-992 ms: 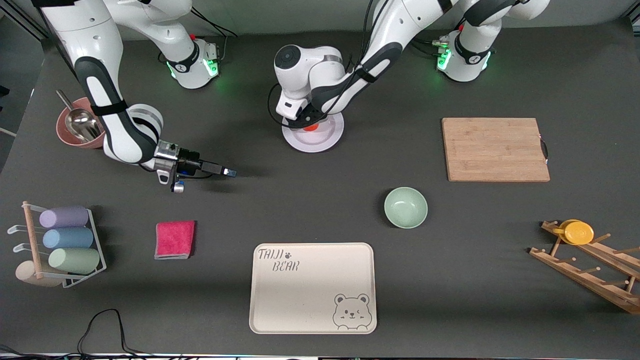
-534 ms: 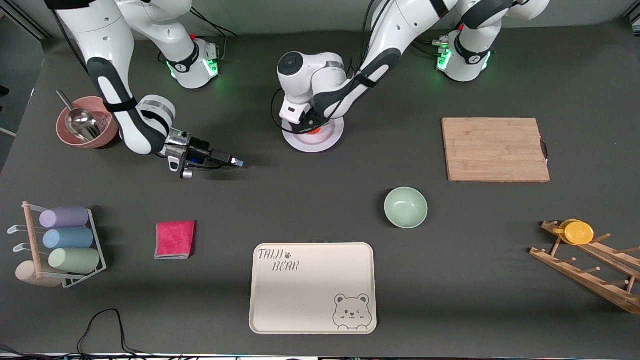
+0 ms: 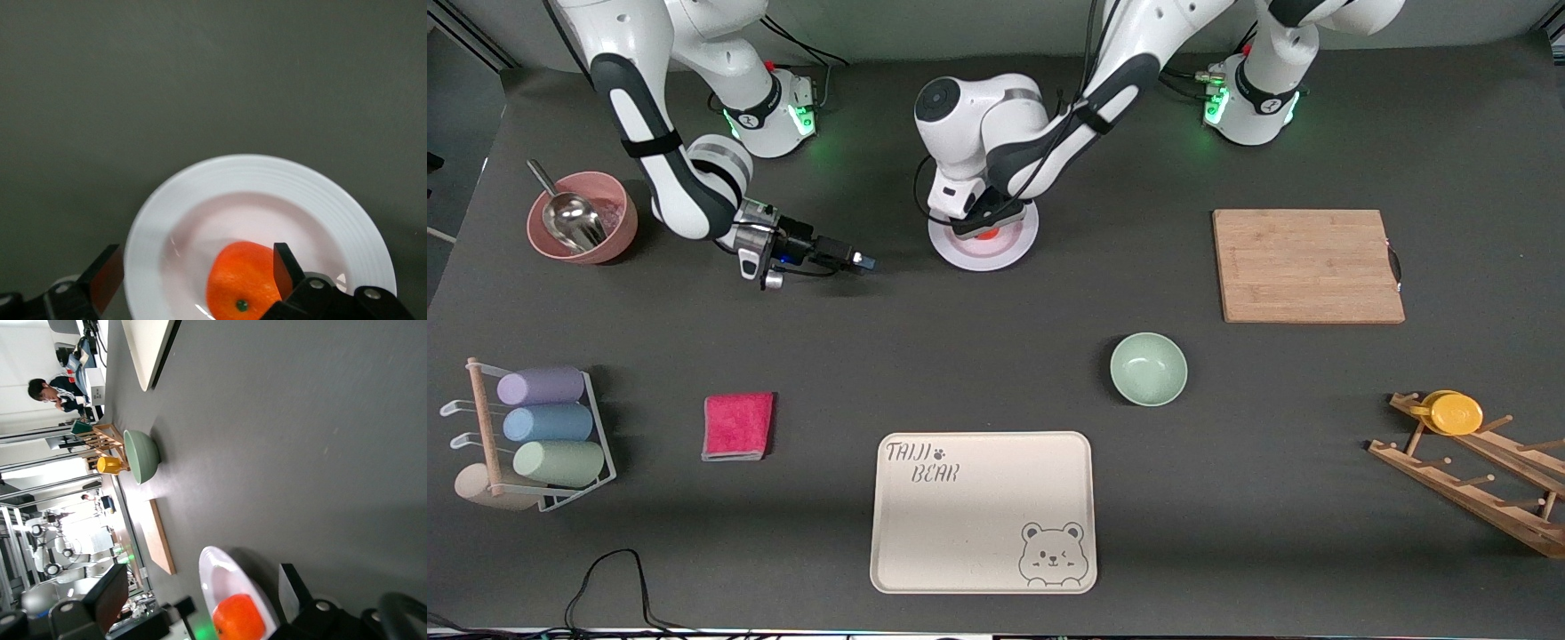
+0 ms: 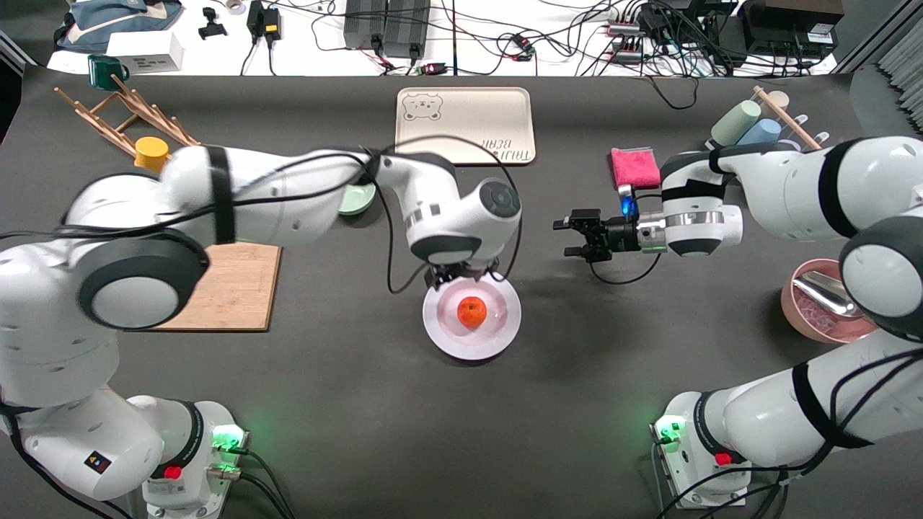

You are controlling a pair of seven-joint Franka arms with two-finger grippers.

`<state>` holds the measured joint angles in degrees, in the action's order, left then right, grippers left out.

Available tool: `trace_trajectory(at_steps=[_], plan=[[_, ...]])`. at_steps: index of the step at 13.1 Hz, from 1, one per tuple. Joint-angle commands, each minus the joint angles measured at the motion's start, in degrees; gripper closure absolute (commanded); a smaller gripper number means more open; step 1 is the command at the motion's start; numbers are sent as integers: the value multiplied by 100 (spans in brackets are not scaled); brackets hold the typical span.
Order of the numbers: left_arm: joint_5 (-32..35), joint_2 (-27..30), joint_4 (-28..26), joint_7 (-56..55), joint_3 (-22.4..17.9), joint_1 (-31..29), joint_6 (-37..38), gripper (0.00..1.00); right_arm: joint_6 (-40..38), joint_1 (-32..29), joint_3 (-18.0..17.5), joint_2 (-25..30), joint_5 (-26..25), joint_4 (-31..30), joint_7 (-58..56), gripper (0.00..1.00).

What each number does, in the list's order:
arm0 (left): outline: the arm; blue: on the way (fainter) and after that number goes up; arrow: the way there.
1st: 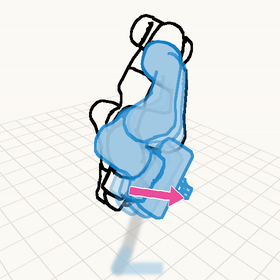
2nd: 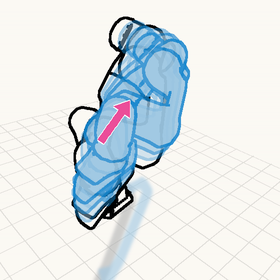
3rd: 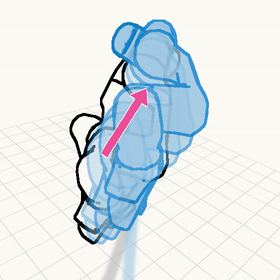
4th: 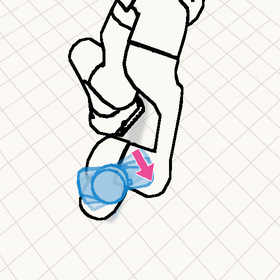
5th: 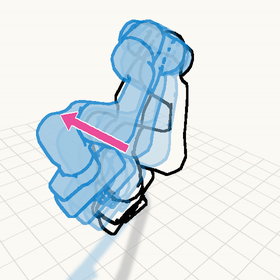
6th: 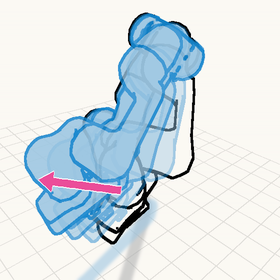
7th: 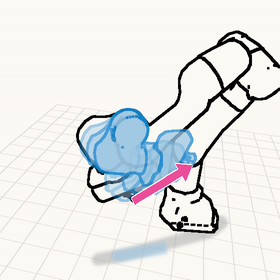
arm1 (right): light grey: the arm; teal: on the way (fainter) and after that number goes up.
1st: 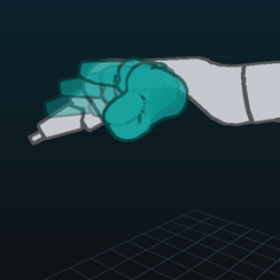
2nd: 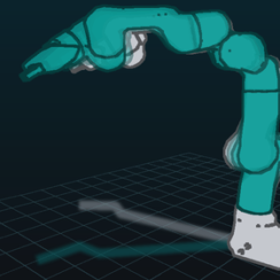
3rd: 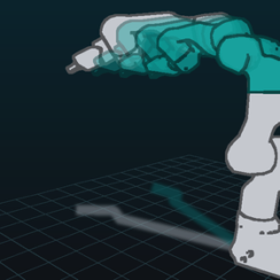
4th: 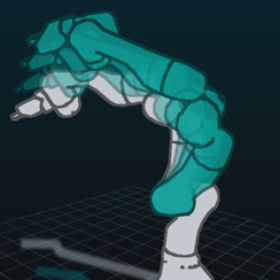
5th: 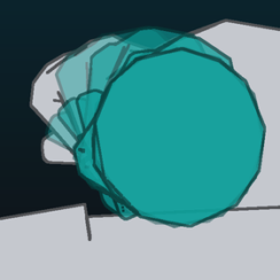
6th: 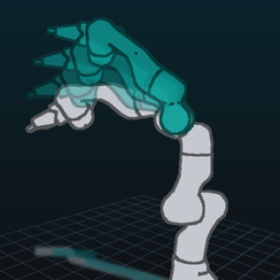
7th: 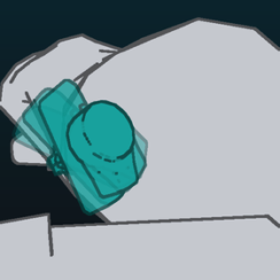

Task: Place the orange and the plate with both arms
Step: 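Raise the left gripper away while the right gripper reaches the plate rim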

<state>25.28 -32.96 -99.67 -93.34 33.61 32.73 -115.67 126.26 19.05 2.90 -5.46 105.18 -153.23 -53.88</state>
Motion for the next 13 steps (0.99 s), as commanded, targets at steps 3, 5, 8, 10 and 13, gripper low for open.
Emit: trace_trajectory(at_steps=[3,5,8,10,13], plan=[[-708,1159,-131,1448,14,-836,729,0,92,547,9,63,1117,-365,-930,0],[-866,1519,-131,2141,15,-1249,1010,0,65,756,9,36,1240,-418,-957,0],[-1392,2187,-18,3213,6,-2363,1423,0,21,1109,0,-244,1856,-418,-1502,0],[-1456,2486,245,4232,-55,-2788,2063,0,-180,1267,0,-472,2014,-401,-1650,0],[-1482,3014,220,5505,-65,-3700,2215,0,-286,1408,-18,-605,2085,-400,-1933,0]])
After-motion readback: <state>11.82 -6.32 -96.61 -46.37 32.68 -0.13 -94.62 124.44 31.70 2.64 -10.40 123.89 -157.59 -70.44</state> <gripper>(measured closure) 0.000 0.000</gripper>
